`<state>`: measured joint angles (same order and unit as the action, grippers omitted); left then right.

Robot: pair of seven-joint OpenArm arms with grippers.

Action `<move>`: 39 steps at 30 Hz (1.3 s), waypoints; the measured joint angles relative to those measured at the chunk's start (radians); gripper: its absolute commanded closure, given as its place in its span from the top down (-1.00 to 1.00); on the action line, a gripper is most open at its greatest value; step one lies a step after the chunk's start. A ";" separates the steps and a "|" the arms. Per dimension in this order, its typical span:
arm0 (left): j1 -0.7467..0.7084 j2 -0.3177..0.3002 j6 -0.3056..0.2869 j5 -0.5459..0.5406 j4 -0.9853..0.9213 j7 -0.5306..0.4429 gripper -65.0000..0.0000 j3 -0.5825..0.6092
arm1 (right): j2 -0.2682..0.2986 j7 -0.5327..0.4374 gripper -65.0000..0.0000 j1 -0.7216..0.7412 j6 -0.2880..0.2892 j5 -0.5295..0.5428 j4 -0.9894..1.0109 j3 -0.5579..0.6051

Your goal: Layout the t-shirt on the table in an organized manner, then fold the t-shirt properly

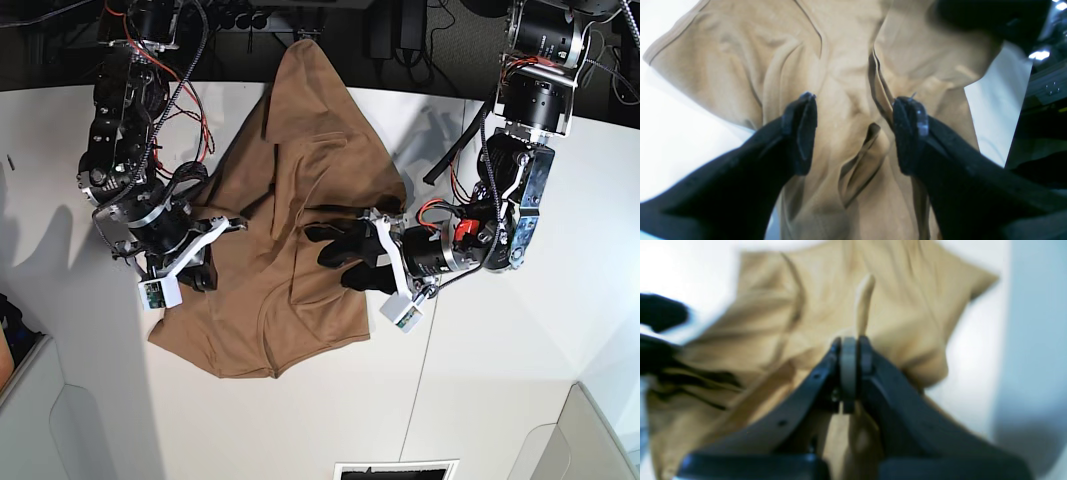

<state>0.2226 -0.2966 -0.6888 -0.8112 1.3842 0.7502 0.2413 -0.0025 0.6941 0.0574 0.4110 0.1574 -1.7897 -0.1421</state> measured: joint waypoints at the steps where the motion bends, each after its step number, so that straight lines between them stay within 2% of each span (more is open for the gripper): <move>1: 0.000 0.000 0.000 0.002 -0.011 -0.004 0.20 0.000 | 0.000 0.014 -1.00 0.000 0.011 0.015 -0.026 0.000; 5: 0.000 0.000 0.000 0.019 -0.066 -0.022 0.20 0.000 | 0.003 0.073 -1.00 -0.011 0.027 0.064 -0.085 0.000; 10: 0.001 0.003 -0.002 0.142 -0.173 -0.124 0.20 0.000 | 0.021 0.079 -1.00 -0.099 0.061 0.082 -0.100 0.000; 13: 0.013 0.003 -0.026 0.196 -0.233 -0.198 0.20 -0.001 | 0.071 0.079 -1.00 -0.160 0.067 0.085 -0.142 0.000; 16: 0.032 0.009 0.021 0.264 -0.280 -0.258 0.20 -0.003 | 0.130 0.080 -1.00 -0.219 0.065 0.085 -0.186 -0.024; 19: 0.056 0.010 0.062 0.296 -0.306 -0.269 0.20 -0.005 | 0.172 0.079 -1.00 -0.275 0.065 0.087 -0.216 -0.085; 25: 0.075 -0.059 0.124 0.303 -0.311 -0.266 0.20 -0.003 | 0.193 0.081 -1.00 -0.318 0.064 0.111 -0.218 -0.243; 27: 0.080 -0.081 0.131 0.258 -0.312 -0.241 0.20 -0.005 | 0.193 0.088 -1.00 -0.328 0.064 0.137 -0.217 -0.280; 28: 0.082 -0.090 0.116 0.221 -0.312 -0.224 0.20 -0.005 | 0.193 0.090 -1.00 -0.329 0.063 0.150 -0.217 -0.292; 31: 0.080 -0.101 0.051 0.143 -0.303 -0.161 0.20 -0.010 | 0.193 0.090 -0.21 -0.327 0.057 0.192 -0.216 -0.309; 32: 0.078 -0.103 0.026 0.112 -0.292 -0.127 0.20 -0.012 | 0.192 0.090 -0.03 -0.327 0.056 0.206 -0.216 -0.309; 33: 0.075 -0.106 0.014 0.072 -0.281 -0.098 0.20 -0.011 | 0.190 0.089 0.04 -0.327 0.056 0.222 -0.216 -0.309; 35: 0.069 -0.108 0.010 -0.006 -0.255 -0.045 0.20 -0.010 | 0.190 0.088 0.04 -0.326 0.056 0.251 -0.216 -0.309; 39: 0.069 -0.119 0.008 -0.111 -0.200 -0.005 0.20 -0.027 | 0.190 0.069 0.04 -0.307 0.057 0.283 -0.216 -0.309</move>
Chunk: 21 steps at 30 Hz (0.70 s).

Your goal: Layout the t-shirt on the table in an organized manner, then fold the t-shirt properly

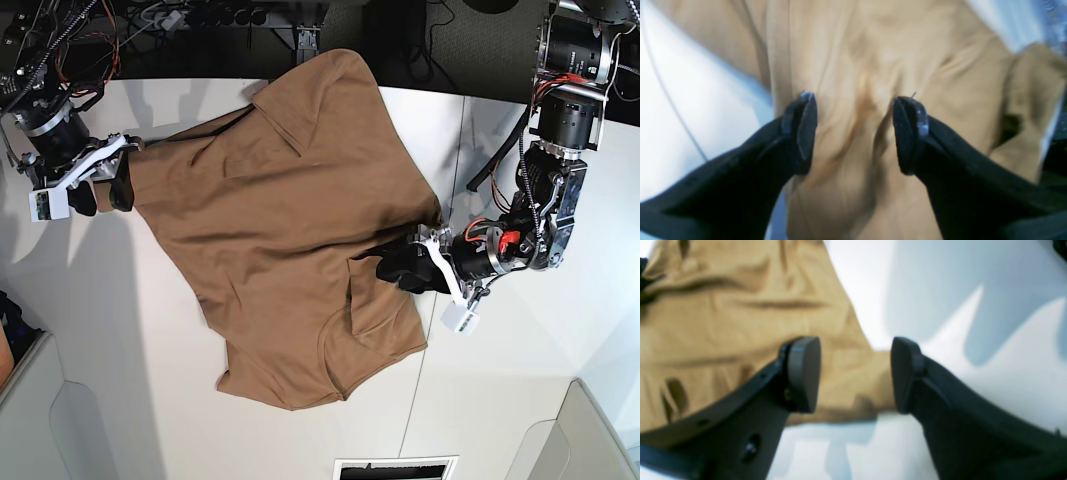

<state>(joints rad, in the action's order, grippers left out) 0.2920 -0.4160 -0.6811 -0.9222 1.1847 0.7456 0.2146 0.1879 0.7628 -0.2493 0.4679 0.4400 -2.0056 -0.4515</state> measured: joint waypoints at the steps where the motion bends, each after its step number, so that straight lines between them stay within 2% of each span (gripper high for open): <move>1: 0.000 -0.002 0.000 -0.003 0.013 0.005 0.20 -0.016 | -0.001 0.000 0.04 0.012 0.000 0.001 0.000 0.000; 4: 0.000 -0.005 0.000 -0.002 0.035 0.027 0.20 -0.058 | -0.008 -0.006 0.04 0.031 0.000 0.001 0.000 0.000; 8: 0.000 -0.005 0.000 0.009 0.040 0.029 0.20 -0.072 | -0.046 -0.006 0.04 0.038 -0.001 0.001 0.000 0.000; 13: -0.021 -0.005 0.000 0.013 0.083 0.146 0.20 -0.063 | -0.101 -0.053 0.04 0.052 0.000 0.002 0.032 0.008; 17: -0.067 -0.008 0.000 0.037 0.175 0.174 0.20 -0.062 | -0.102 -0.055 0.04 0.079 -0.003 -0.024 0.109 0.039; 21: -0.121 -0.040 -0.008 0.093 0.287 0.154 0.20 -0.033 | -0.102 -0.064 0.04 0.132 -0.003 -0.048 0.174 0.084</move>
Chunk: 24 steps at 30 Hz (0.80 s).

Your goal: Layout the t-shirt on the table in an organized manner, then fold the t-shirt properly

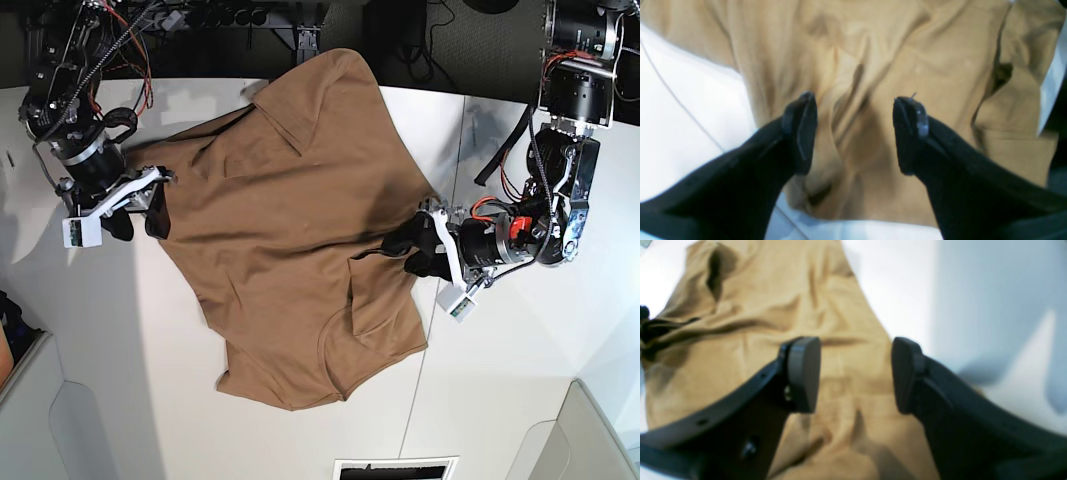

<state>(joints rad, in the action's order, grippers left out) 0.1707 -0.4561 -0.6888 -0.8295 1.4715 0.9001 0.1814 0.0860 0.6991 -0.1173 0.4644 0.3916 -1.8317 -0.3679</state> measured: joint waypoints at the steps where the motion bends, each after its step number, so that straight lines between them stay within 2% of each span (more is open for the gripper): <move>1: -0.011 -0.004 0.000 0.037 0.009 -0.011 0.20 0.007 | 0.000 0.001 0.04 0.008 0.000 0.000 0.013 0.008; 8: -0.023 -0.004 0.000 0.219 0.010 -0.151 0.20 0.018 | 0.000 0.005 0.04 0.046 0.000 -0.005 0.040 0.039; 15: -0.026 -0.004 0.000 0.250 0.009 -0.153 0.20 0.017 | 0.000 0.016 0.04 0.045 0.000 -0.006 0.040 0.055; 20: -0.026 -0.004 0.000 0.305 0.009 -0.221 0.20 0.017 | 0.000 0.016 0.04 0.045 0.000 -0.006 0.040 0.056; 24: -0.026 0.000 0.000 0.317 0.009 -0.228 0.20 0.019 | 0.000 0.016 0.03 0.045 0.000 -0.006 0.040 0.056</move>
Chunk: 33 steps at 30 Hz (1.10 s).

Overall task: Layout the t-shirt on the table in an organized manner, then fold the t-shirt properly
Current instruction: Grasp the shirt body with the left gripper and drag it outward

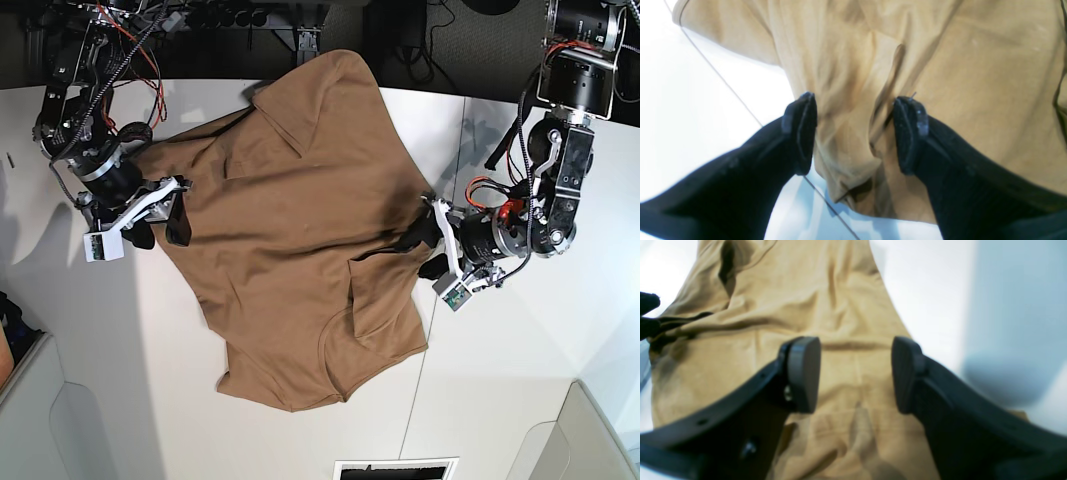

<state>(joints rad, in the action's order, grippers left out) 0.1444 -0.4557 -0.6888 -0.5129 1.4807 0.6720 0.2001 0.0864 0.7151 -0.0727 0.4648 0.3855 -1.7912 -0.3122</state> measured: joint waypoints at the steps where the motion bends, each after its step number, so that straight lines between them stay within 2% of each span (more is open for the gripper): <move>1: 0.000 0.001 0.000 0.000 0.000 0.000 0.20 0.002 | 0.000 0.000 0.04 0.000 0.000 0.000 0.000 0.000; 4: 0.000 0.001 0.000 0.026 0.000 -0.003 0.20 0.021 | 0.000 0.000 0.04 0.000 0.000 0.000 0.000 0.000; 7: 0.000 0.002 0.007 0.079 0.000 -0.045 0.20 0.058 | 0.000 0.002 0.03 0.000 0.000 0.000 0.000 0.000; 11: 0.000 0.004 0.095 0.145 0.000 -0.098 0.20 0.083 | 0.000 0.012 0.03 0.000 0.000 0.000 0.000 0.000; 22: 0.002 0.004 0.098 0.169 -0.004 -0.098 0.19 0.083 | 0.000 0.016 0.04 0.000 0.000 0.000 0.000 0.000; 24: 0.002 0.004 0.098 0.174 -0.009 -0.098 0.04 0.083 | 0.000 0.016 0.03 0.000 0.000 0.000 0.000 0.000; 27: 0.002 0.004 0.095 0.175 -0.010 -0.098 -0.55 0.083 | 0.000 0.016 0.03 0.000 0.000 0.000 0.000 0.000; 29: 0.002 0.004 0.094 0.175 -0.010 -0.102 -0.82 0.083 | 0.000 0.016 0.03 0.000 0.000 0.000 0.000 0.000; 30: 0.002 0.004 0.095 0.175 -0.010 -0.105 -0.88 0.083 | 0.000 0.016 0.03 0.000 0.000 0.000 0.000 0.000; 33: 0.002 0.004 0.094 0.175 -0.010 -0.104 -0.88 0.083 | 0.000 0.016 0.03 0.000 0.000 0.000 0.000 0.000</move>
<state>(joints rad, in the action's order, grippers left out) 0.1467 -0.4519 -0.5945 -0.3378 1.4712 0.5678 0.2829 0.0864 0.7307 -0.0727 0.4644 0.3855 -1.7912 -0.3122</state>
